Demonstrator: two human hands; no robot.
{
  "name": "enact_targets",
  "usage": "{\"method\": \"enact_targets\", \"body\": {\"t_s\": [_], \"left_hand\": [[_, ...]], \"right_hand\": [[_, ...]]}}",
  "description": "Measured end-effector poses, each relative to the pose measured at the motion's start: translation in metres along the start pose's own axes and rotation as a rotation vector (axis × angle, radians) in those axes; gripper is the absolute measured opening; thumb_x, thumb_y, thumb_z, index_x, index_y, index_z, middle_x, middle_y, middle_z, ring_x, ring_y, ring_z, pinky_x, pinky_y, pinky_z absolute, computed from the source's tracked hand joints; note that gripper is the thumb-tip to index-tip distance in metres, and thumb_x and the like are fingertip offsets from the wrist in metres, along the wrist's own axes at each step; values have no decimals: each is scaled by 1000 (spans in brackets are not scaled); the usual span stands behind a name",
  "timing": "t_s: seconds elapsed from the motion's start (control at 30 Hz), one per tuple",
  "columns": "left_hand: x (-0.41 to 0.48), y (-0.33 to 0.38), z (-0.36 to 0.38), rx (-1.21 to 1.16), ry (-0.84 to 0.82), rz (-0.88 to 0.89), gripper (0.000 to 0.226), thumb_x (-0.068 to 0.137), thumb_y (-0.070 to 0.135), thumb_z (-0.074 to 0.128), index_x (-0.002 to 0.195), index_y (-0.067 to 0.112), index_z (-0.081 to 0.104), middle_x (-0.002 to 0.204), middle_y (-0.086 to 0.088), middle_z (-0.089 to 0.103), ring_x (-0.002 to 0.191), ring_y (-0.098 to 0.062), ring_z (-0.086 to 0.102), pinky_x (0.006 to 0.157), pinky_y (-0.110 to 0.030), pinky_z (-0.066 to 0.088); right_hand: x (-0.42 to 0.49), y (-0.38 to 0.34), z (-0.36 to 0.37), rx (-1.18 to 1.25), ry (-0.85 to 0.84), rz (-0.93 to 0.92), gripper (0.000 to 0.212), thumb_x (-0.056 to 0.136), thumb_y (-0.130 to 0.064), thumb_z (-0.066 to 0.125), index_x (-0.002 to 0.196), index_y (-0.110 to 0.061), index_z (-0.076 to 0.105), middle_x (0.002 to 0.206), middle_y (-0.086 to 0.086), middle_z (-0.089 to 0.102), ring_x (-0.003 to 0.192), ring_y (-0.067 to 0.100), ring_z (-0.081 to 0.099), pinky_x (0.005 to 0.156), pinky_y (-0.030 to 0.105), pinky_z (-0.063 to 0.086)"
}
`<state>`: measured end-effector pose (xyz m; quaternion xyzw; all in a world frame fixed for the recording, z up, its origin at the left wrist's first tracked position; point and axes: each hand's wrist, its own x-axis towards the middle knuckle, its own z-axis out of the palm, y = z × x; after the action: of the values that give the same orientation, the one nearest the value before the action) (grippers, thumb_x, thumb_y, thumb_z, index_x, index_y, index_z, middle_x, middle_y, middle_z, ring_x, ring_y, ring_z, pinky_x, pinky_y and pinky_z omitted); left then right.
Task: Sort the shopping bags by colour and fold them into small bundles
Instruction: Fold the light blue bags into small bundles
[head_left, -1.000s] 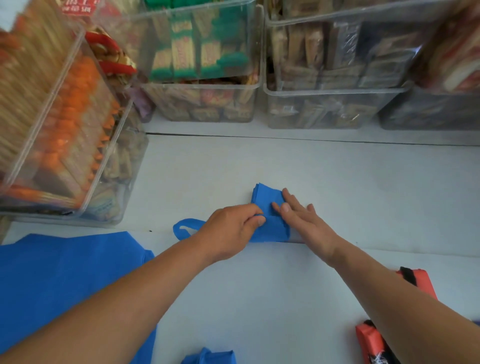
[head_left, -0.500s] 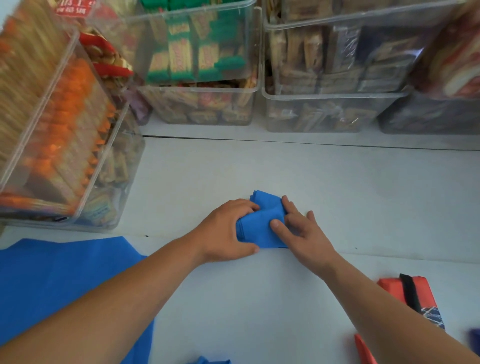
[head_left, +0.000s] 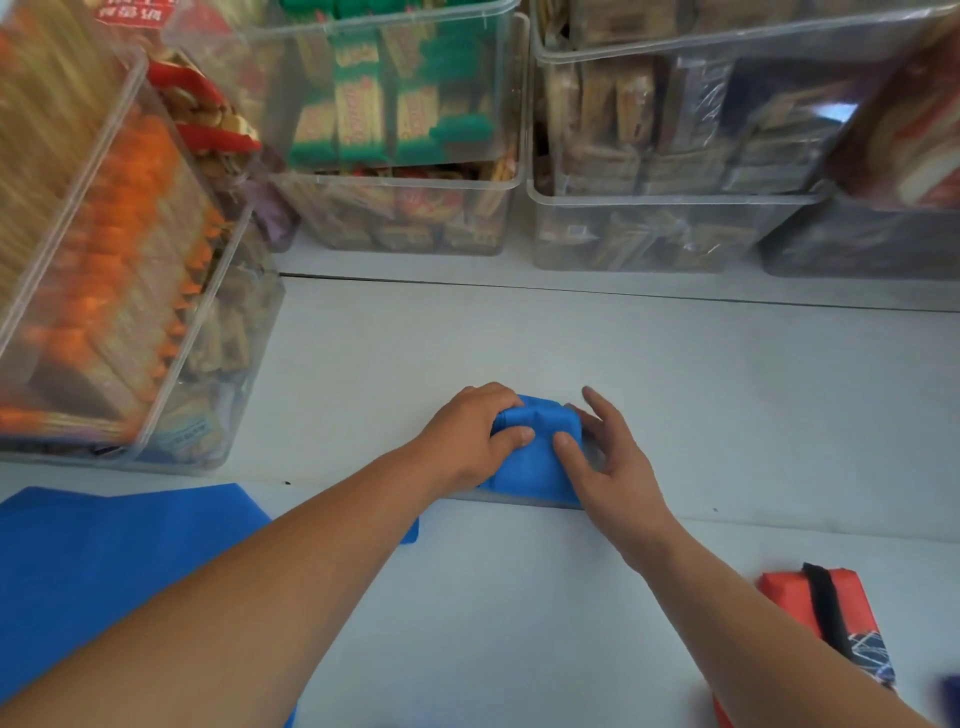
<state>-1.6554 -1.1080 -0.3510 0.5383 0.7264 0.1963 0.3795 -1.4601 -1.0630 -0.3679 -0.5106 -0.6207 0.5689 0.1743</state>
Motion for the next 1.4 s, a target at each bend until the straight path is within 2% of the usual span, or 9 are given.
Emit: {"method": "enact_targets", "body": {"t_s": [0.1,0.23,0.37,0.43,0.6,0.77,0.87,1.03,1.4], "left_hand": [[12,-2,4,-1,24,-32,24,91,32,74,111,26,63,107,8,54,104,-18,55,93,-37,48],[10,-3,6,23,50,-134,71,88,40,76,151,35,43,134,6,46,125,-13,47,107,-34,43],[8,0,10,34,48,-124,57,93,39,70,145,32,48,134,8,44,118,-14,52,99,-30,45],[6,1,10,-10,64,-103,49,92,37,72,137,33,53,126,8,48,112,-15,55,95,-30,47],[-10,7,17,-251,116,-29,35,92,25,72,120,39,57,115,13,54,106,-8,57,95,-36,52],[-37,17,17,-363,139,25,48,91,23,74,130,45,56,117,20,54,110,-3,57,95,-40,55],[-65,29,8,-308,88,48,71,94,29,72,148,57,37,125,22,44,112,-4,54,97,-34,53],[-121,64,-12,-41,105,134,59,96,41,66,149,48,40,154,25,33,137,4,35,113,-20,35],[-257,154,2,-387,411,84,26,92,22,73,116,29,64,109,16,62,105,-5,61,90,-29,52]], "right_hand": [[6,-2,1,-195,51,-31,47,99,-36,62,144,-40,50,127,-28,57,127,5,51,109,33,44],[11,-8,3,-433,127,-108,43,94,-43,66,134,-31,59,128,-15,56,119,10,54,92,28,46],[10,-17,-5,-595,105,164,61,90,-71,53,139,-35,50,121,-2,55,109,21,60,85,38,53],[11,-22,-1,-596,21,241,58,95,-67,48,140,-30,47,117,3,62,103,25,62,84,40,53],[4,-38,0,6,38,334,47,93,-43,70,132,-30,47,113,2,64,95,17,66,71,31,55],[-16,-48,-13,335,-56,238,42,89,-28,79,122,-36,55,115,8,71,100,25,73,78,33,60],[-43,-61,-19,283,-108,88,48,93,-20,74,127,-48,55,110,-2,72,99,18,72,75,26,59],[-105,-91,-29,179,-144,-33,32,98,-15,66,120,-36,57,104,-19,69,95,7,68,73,18,54],[-230,-148,-69,-34,-201,-223,47,98,-28,67,134,-52,49,104,-19,69,95,6,68,79,22,57]]}}
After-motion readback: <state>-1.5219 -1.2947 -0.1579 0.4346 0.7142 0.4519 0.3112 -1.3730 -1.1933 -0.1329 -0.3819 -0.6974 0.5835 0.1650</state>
